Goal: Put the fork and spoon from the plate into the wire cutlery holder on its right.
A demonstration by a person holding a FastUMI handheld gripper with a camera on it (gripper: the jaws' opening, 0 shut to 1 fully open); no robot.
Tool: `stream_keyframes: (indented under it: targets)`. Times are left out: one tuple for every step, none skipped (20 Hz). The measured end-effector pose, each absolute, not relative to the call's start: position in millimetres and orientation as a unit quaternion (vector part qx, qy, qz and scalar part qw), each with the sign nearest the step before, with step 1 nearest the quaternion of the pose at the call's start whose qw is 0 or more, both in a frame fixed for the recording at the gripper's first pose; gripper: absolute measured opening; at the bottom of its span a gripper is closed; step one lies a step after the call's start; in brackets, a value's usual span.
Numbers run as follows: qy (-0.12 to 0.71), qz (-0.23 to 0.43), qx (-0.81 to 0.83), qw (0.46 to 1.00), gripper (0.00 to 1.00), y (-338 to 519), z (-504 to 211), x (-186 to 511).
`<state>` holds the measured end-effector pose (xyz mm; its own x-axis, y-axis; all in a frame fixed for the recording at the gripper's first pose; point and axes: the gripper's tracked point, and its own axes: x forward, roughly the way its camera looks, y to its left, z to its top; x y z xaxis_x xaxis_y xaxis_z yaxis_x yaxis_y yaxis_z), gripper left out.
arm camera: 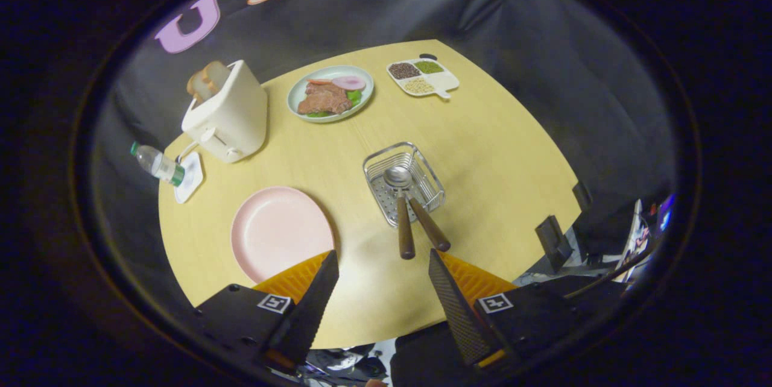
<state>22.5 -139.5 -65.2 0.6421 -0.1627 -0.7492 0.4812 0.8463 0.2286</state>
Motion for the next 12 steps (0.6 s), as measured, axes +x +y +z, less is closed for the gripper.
stream_keyframes:
  targets:
    - [0.371,-0.176,0.19,0.892,0.96,-140,-63,22]
    - [0.356,-0.169,0.171,0.903,0.96,-141,-60,22]
    - [0.339,-0.164,0.154,0.913,0.96,-143,-56,23]
    - [0.321,-0.155,0.143,0.923,0.96,-142,-52,24]
    - [0.302,-0.145,0.136,0.933,0.96,-140,-48,26]
    - [0.282,-0.136,0.133,0.94,0.96,-139,-43,28]
    - [0.259,-0.127,0.132,0.948,0.96,-138,-39,30]
    - [0.234,-0.119,0.133,0.956,0.96,-137,-31,33]
    - [0.206,-0.113,0.136,0.962,0.96,-137,-22,35]
    - [0.177,-0.11,0.14,0.968,0.96,-139,-14,38]
    - [0.144,-0.109,0.142,0.973,0.96,-141,-4,38]
    - [0.113,-0.108,0.141,0.977,0.96,-144,6,39]
